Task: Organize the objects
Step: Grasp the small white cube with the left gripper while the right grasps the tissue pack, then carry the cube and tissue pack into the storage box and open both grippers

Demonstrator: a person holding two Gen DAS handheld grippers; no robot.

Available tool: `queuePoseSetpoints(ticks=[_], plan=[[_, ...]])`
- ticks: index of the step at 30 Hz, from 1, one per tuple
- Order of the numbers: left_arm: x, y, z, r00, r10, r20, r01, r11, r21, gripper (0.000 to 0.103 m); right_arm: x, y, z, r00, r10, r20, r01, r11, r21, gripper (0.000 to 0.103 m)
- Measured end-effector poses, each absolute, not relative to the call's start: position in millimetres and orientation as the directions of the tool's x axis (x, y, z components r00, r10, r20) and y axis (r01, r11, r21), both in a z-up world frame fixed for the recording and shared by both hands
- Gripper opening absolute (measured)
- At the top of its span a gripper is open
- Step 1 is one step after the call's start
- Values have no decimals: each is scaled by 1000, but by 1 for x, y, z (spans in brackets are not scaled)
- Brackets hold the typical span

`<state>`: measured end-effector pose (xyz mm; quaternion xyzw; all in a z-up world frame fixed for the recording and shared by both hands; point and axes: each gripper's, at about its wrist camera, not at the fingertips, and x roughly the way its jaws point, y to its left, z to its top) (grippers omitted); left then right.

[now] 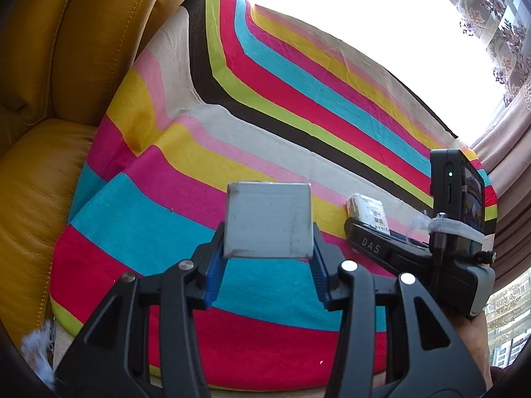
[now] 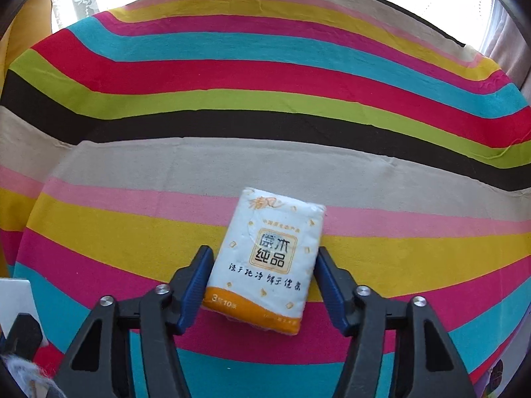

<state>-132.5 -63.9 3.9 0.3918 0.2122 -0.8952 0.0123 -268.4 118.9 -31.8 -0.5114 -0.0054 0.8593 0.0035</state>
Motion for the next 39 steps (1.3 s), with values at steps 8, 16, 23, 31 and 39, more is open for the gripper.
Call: queuePoseSetpoints(ticks=[8, 16, 23, 31, 39], plan=[[-127, -55, 9, -698, 131, -704, 166, -927, -336, 49, -230, 133, -24, -490, -7, -872, 37, -999, -13, 52], [-107, -40, 18, -702, 150, -696, 113, -941, -318, 49, -164, 156, 6, -564, 3, -825, 33, -999, -26, 52], [-78, -12, 26, -695, 188, -694, 36, -955, -295, 49, -106, 179, 21, -597, 1, -802, 24, -1000, -19, 52], [-43, 30, 35, -674, 272, -687, -86, -952, -292, 49, -41, 216, 36, -619, -13, -786, -18, -999, 31, 52], [-18, 87, 46, -647, 360, -673, -226, -932, -282, 49, 17, 283, 50, -636, 43, -771, -138, -989, 59, 52]])
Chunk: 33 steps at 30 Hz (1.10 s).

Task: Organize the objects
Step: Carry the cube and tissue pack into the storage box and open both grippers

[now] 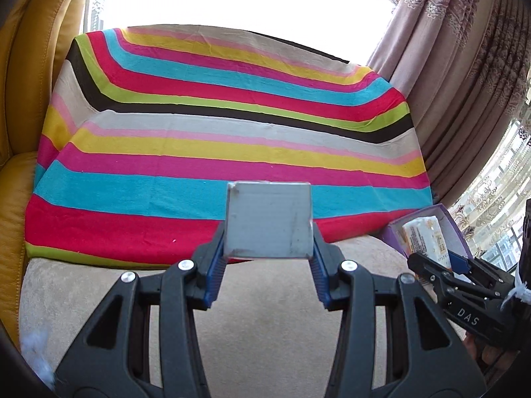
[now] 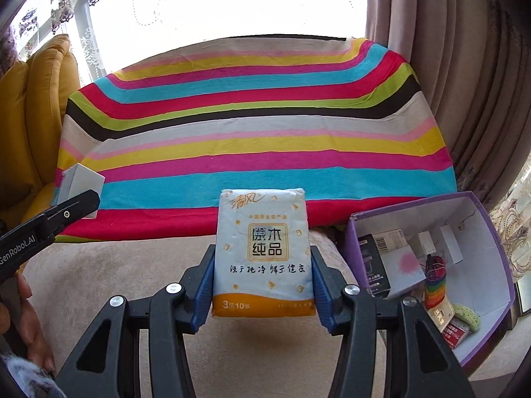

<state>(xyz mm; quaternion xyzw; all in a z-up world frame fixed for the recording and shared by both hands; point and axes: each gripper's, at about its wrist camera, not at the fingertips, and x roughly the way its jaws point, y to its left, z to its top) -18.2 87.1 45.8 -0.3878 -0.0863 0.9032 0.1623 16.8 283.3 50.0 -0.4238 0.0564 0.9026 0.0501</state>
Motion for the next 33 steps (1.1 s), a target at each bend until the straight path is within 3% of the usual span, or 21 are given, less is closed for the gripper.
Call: queuePoseSetpoints(ticks=[13, 33], plan=[[9, 207, 43, -486, 532, -693, -483, -825, -294, 49, 105, 383, 61, -630, 254, -734, -380, -925, 6, 52], [8, 329, 28, -301, 651, -696, -615, -691, -380, 49, 127, 455, 45, -563, 406, -720, -547, -836, -44, 52]])
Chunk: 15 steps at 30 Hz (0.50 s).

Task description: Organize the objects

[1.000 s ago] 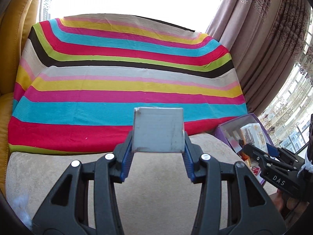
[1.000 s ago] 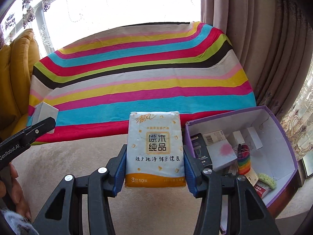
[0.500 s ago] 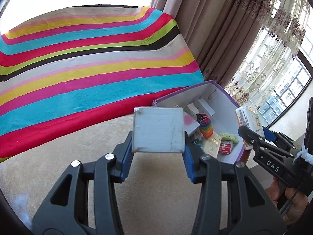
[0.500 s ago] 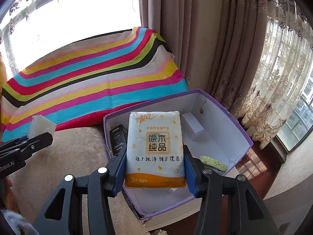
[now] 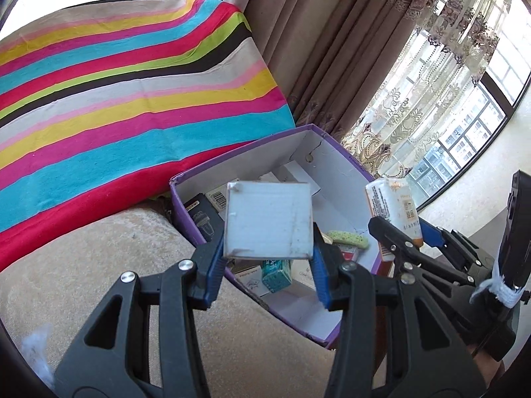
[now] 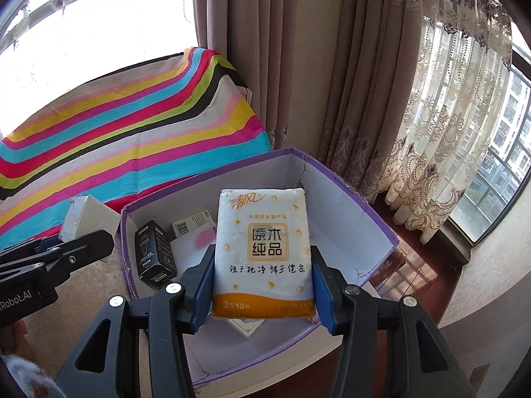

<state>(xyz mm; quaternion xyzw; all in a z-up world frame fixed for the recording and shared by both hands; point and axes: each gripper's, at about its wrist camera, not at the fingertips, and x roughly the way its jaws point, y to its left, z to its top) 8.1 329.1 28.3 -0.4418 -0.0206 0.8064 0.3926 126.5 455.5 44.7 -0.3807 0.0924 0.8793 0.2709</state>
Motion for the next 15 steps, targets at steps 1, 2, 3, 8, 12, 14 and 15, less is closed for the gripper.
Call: queuePoseSetpoints(ticks=[1, 2, 3, 8, 12, 14, 15], plan=[[7, 332, 27, -296, 652, -698, -614, -690, -384, 49, 126, 457, 44, -562, 409, -719, -549, -835, -46, 53], [6, 335, 27, -290, 655, -698, -613, -687, -391, 49, 124, 459, 43, -559, 413, -719, -552, -833, -50, 53], [5, 338, 26, -283, 660, -696, -611, -683, -400, 50, 123, 461, 42, -556, 414, -721, -556, -830, -48, 53], [2, 339, 21, -266, 662, -700, -591, -686, -424, 74, 121, 469, 43, -558, 405, -724, -566, -824, -25, 56], [2, 326, 15, -231, 645, -728, -537, -709, -457, 80, 122, 465, 45, -556, 412, -722, -569, -822, -31, 74], [10, 315, 14, -223, 643, -733, -520, -714, -468, 80, 125, 461, 45, -551, 411, -727, -574, -818, -28, 75], [16, 311, 16, -229, 644, -730, -525, -713, -464, 81, 126, 459, 46, -555, 399, -730, -568, -823, -18, 76]])
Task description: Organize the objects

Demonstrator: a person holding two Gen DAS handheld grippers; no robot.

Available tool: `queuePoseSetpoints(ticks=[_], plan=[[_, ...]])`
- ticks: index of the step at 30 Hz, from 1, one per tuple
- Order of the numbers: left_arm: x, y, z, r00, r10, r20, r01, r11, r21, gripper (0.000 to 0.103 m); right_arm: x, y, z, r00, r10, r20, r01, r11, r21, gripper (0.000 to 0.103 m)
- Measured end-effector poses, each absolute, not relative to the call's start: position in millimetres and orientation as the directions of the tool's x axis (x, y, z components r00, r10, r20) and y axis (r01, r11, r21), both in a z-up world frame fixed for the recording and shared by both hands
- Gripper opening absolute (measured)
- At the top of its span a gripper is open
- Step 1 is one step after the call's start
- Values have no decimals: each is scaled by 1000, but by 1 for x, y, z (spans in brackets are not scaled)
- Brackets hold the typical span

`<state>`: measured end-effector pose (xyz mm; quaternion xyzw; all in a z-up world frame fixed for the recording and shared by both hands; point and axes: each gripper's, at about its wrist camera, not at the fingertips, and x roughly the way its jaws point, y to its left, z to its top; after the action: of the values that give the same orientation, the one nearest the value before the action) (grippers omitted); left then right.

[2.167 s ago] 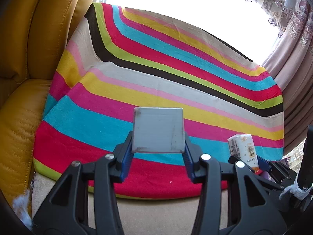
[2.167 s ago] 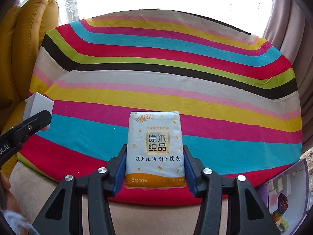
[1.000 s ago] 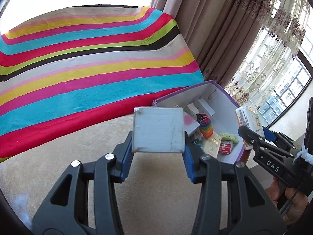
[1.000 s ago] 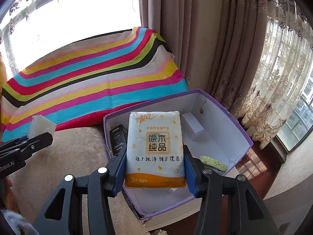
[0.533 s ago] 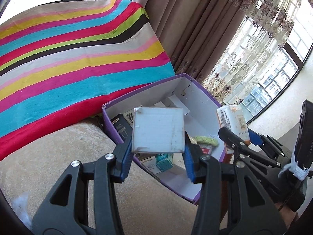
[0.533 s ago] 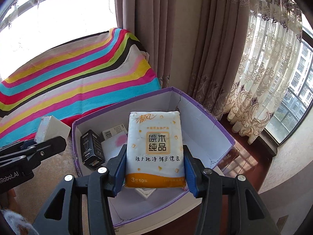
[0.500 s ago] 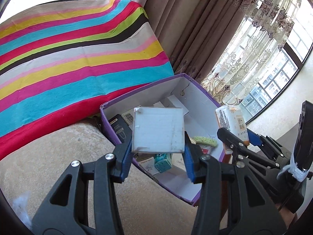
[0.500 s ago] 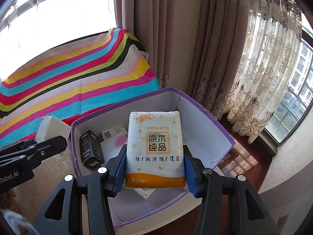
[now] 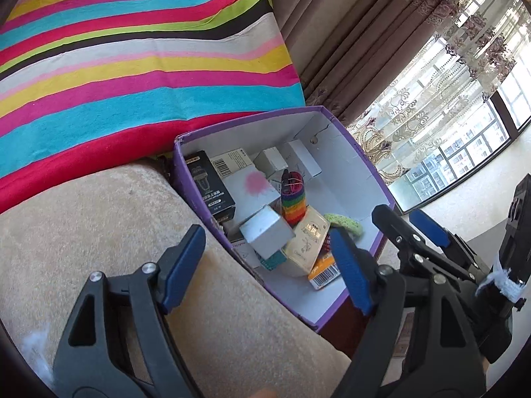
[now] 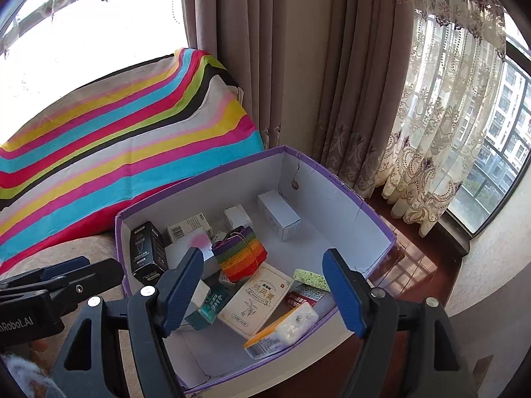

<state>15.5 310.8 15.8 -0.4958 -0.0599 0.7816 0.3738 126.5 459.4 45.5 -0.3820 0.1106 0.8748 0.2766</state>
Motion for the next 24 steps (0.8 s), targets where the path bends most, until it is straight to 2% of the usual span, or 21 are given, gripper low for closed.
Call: queuePoseSetpoints(ticks=[4, 8, 11, 24], plan=[[35, 298, 22, -256, 664, -702, -534, -703, -471, 92, 134, 451, 45, -547, 377, -747, -561, -828, -8, 77], [36, 297, 20, -258, 670, -695, -526, -701, -481, 94, 143, 444, 47, -538, 365, -760, -554, -833, -7, 77], [36, 300, 20, -244, 683, -688, -547, -683, -484, 100, 146, 439, 50, -533, 376, -758, -552, -834, -26, 77], [35, 305, 17, -245, 668, -703, -543, -695, -471, 102, 145, 440, 50, -521, 383, -763, -556, -830, -37, 78]])
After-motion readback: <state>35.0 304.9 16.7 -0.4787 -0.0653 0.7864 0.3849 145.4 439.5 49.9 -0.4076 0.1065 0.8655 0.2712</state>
